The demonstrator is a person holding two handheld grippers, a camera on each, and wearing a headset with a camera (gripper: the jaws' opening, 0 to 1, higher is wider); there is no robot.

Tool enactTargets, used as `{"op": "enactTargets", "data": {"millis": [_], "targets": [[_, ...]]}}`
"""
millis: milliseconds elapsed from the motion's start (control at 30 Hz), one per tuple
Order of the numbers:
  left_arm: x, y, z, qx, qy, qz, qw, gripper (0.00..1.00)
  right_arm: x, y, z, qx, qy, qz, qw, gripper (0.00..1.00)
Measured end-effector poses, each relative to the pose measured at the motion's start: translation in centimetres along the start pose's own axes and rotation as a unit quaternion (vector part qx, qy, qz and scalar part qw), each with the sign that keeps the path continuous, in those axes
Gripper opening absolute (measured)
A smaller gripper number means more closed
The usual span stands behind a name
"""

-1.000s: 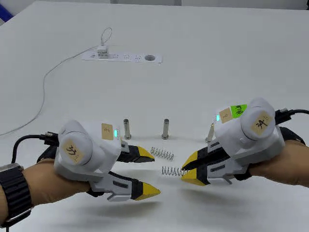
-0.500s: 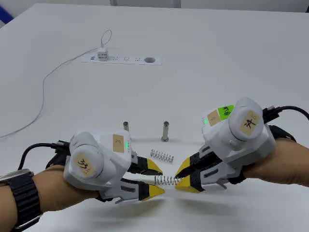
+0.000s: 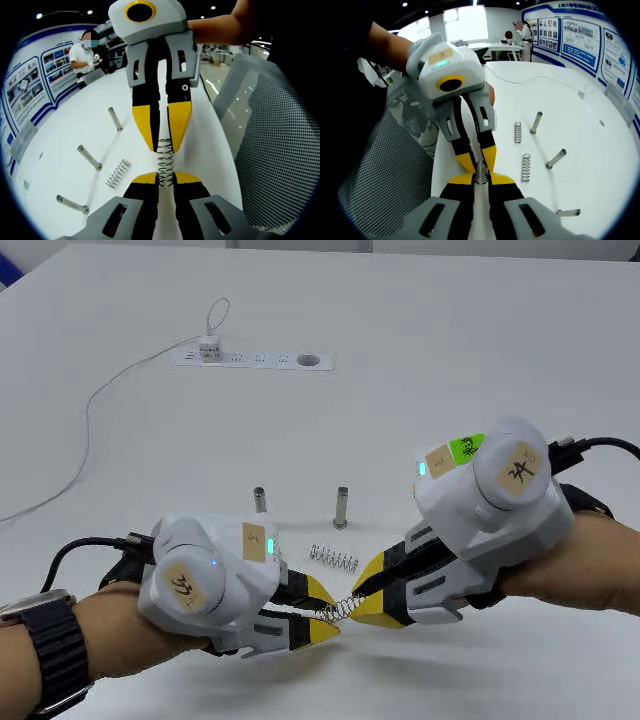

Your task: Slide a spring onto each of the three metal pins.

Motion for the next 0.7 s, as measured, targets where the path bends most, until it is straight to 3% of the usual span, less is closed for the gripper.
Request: {"op": "enactTargets", "data": {"millis": [200,433,700], "targets": [[0.0,0.0,-0.2,-0.001,-0.002,0.004,1.0,0.11,-1.0,0.1,-0.1,0.004,-0.014,0.0,0.9999,0.12],[0.2,-0.1,-0.5,-0.003,-0.004,0.001,1.0,0.11,-0.6,0.6,0.2,0.005,-0.011,-0.016,0.9998,0.16],[-0.2,0.1,-0.2,0.004,-0.029,0.001,0.9996,0.11,-0.4,1.0,0.0,0.003,-0.019,-0.031,0.9993,0.16]]}}
Point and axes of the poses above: the centre of the closed fingertips' face, and the gripper's own axes: y roughly forward along the fingers, z roughly to its right, x roughly out of its underside, the point moved 8 cm from there along -y, roughly backward along the fingers, and after that the axes turned 3 degrees about -y, right-handed, at the moved point
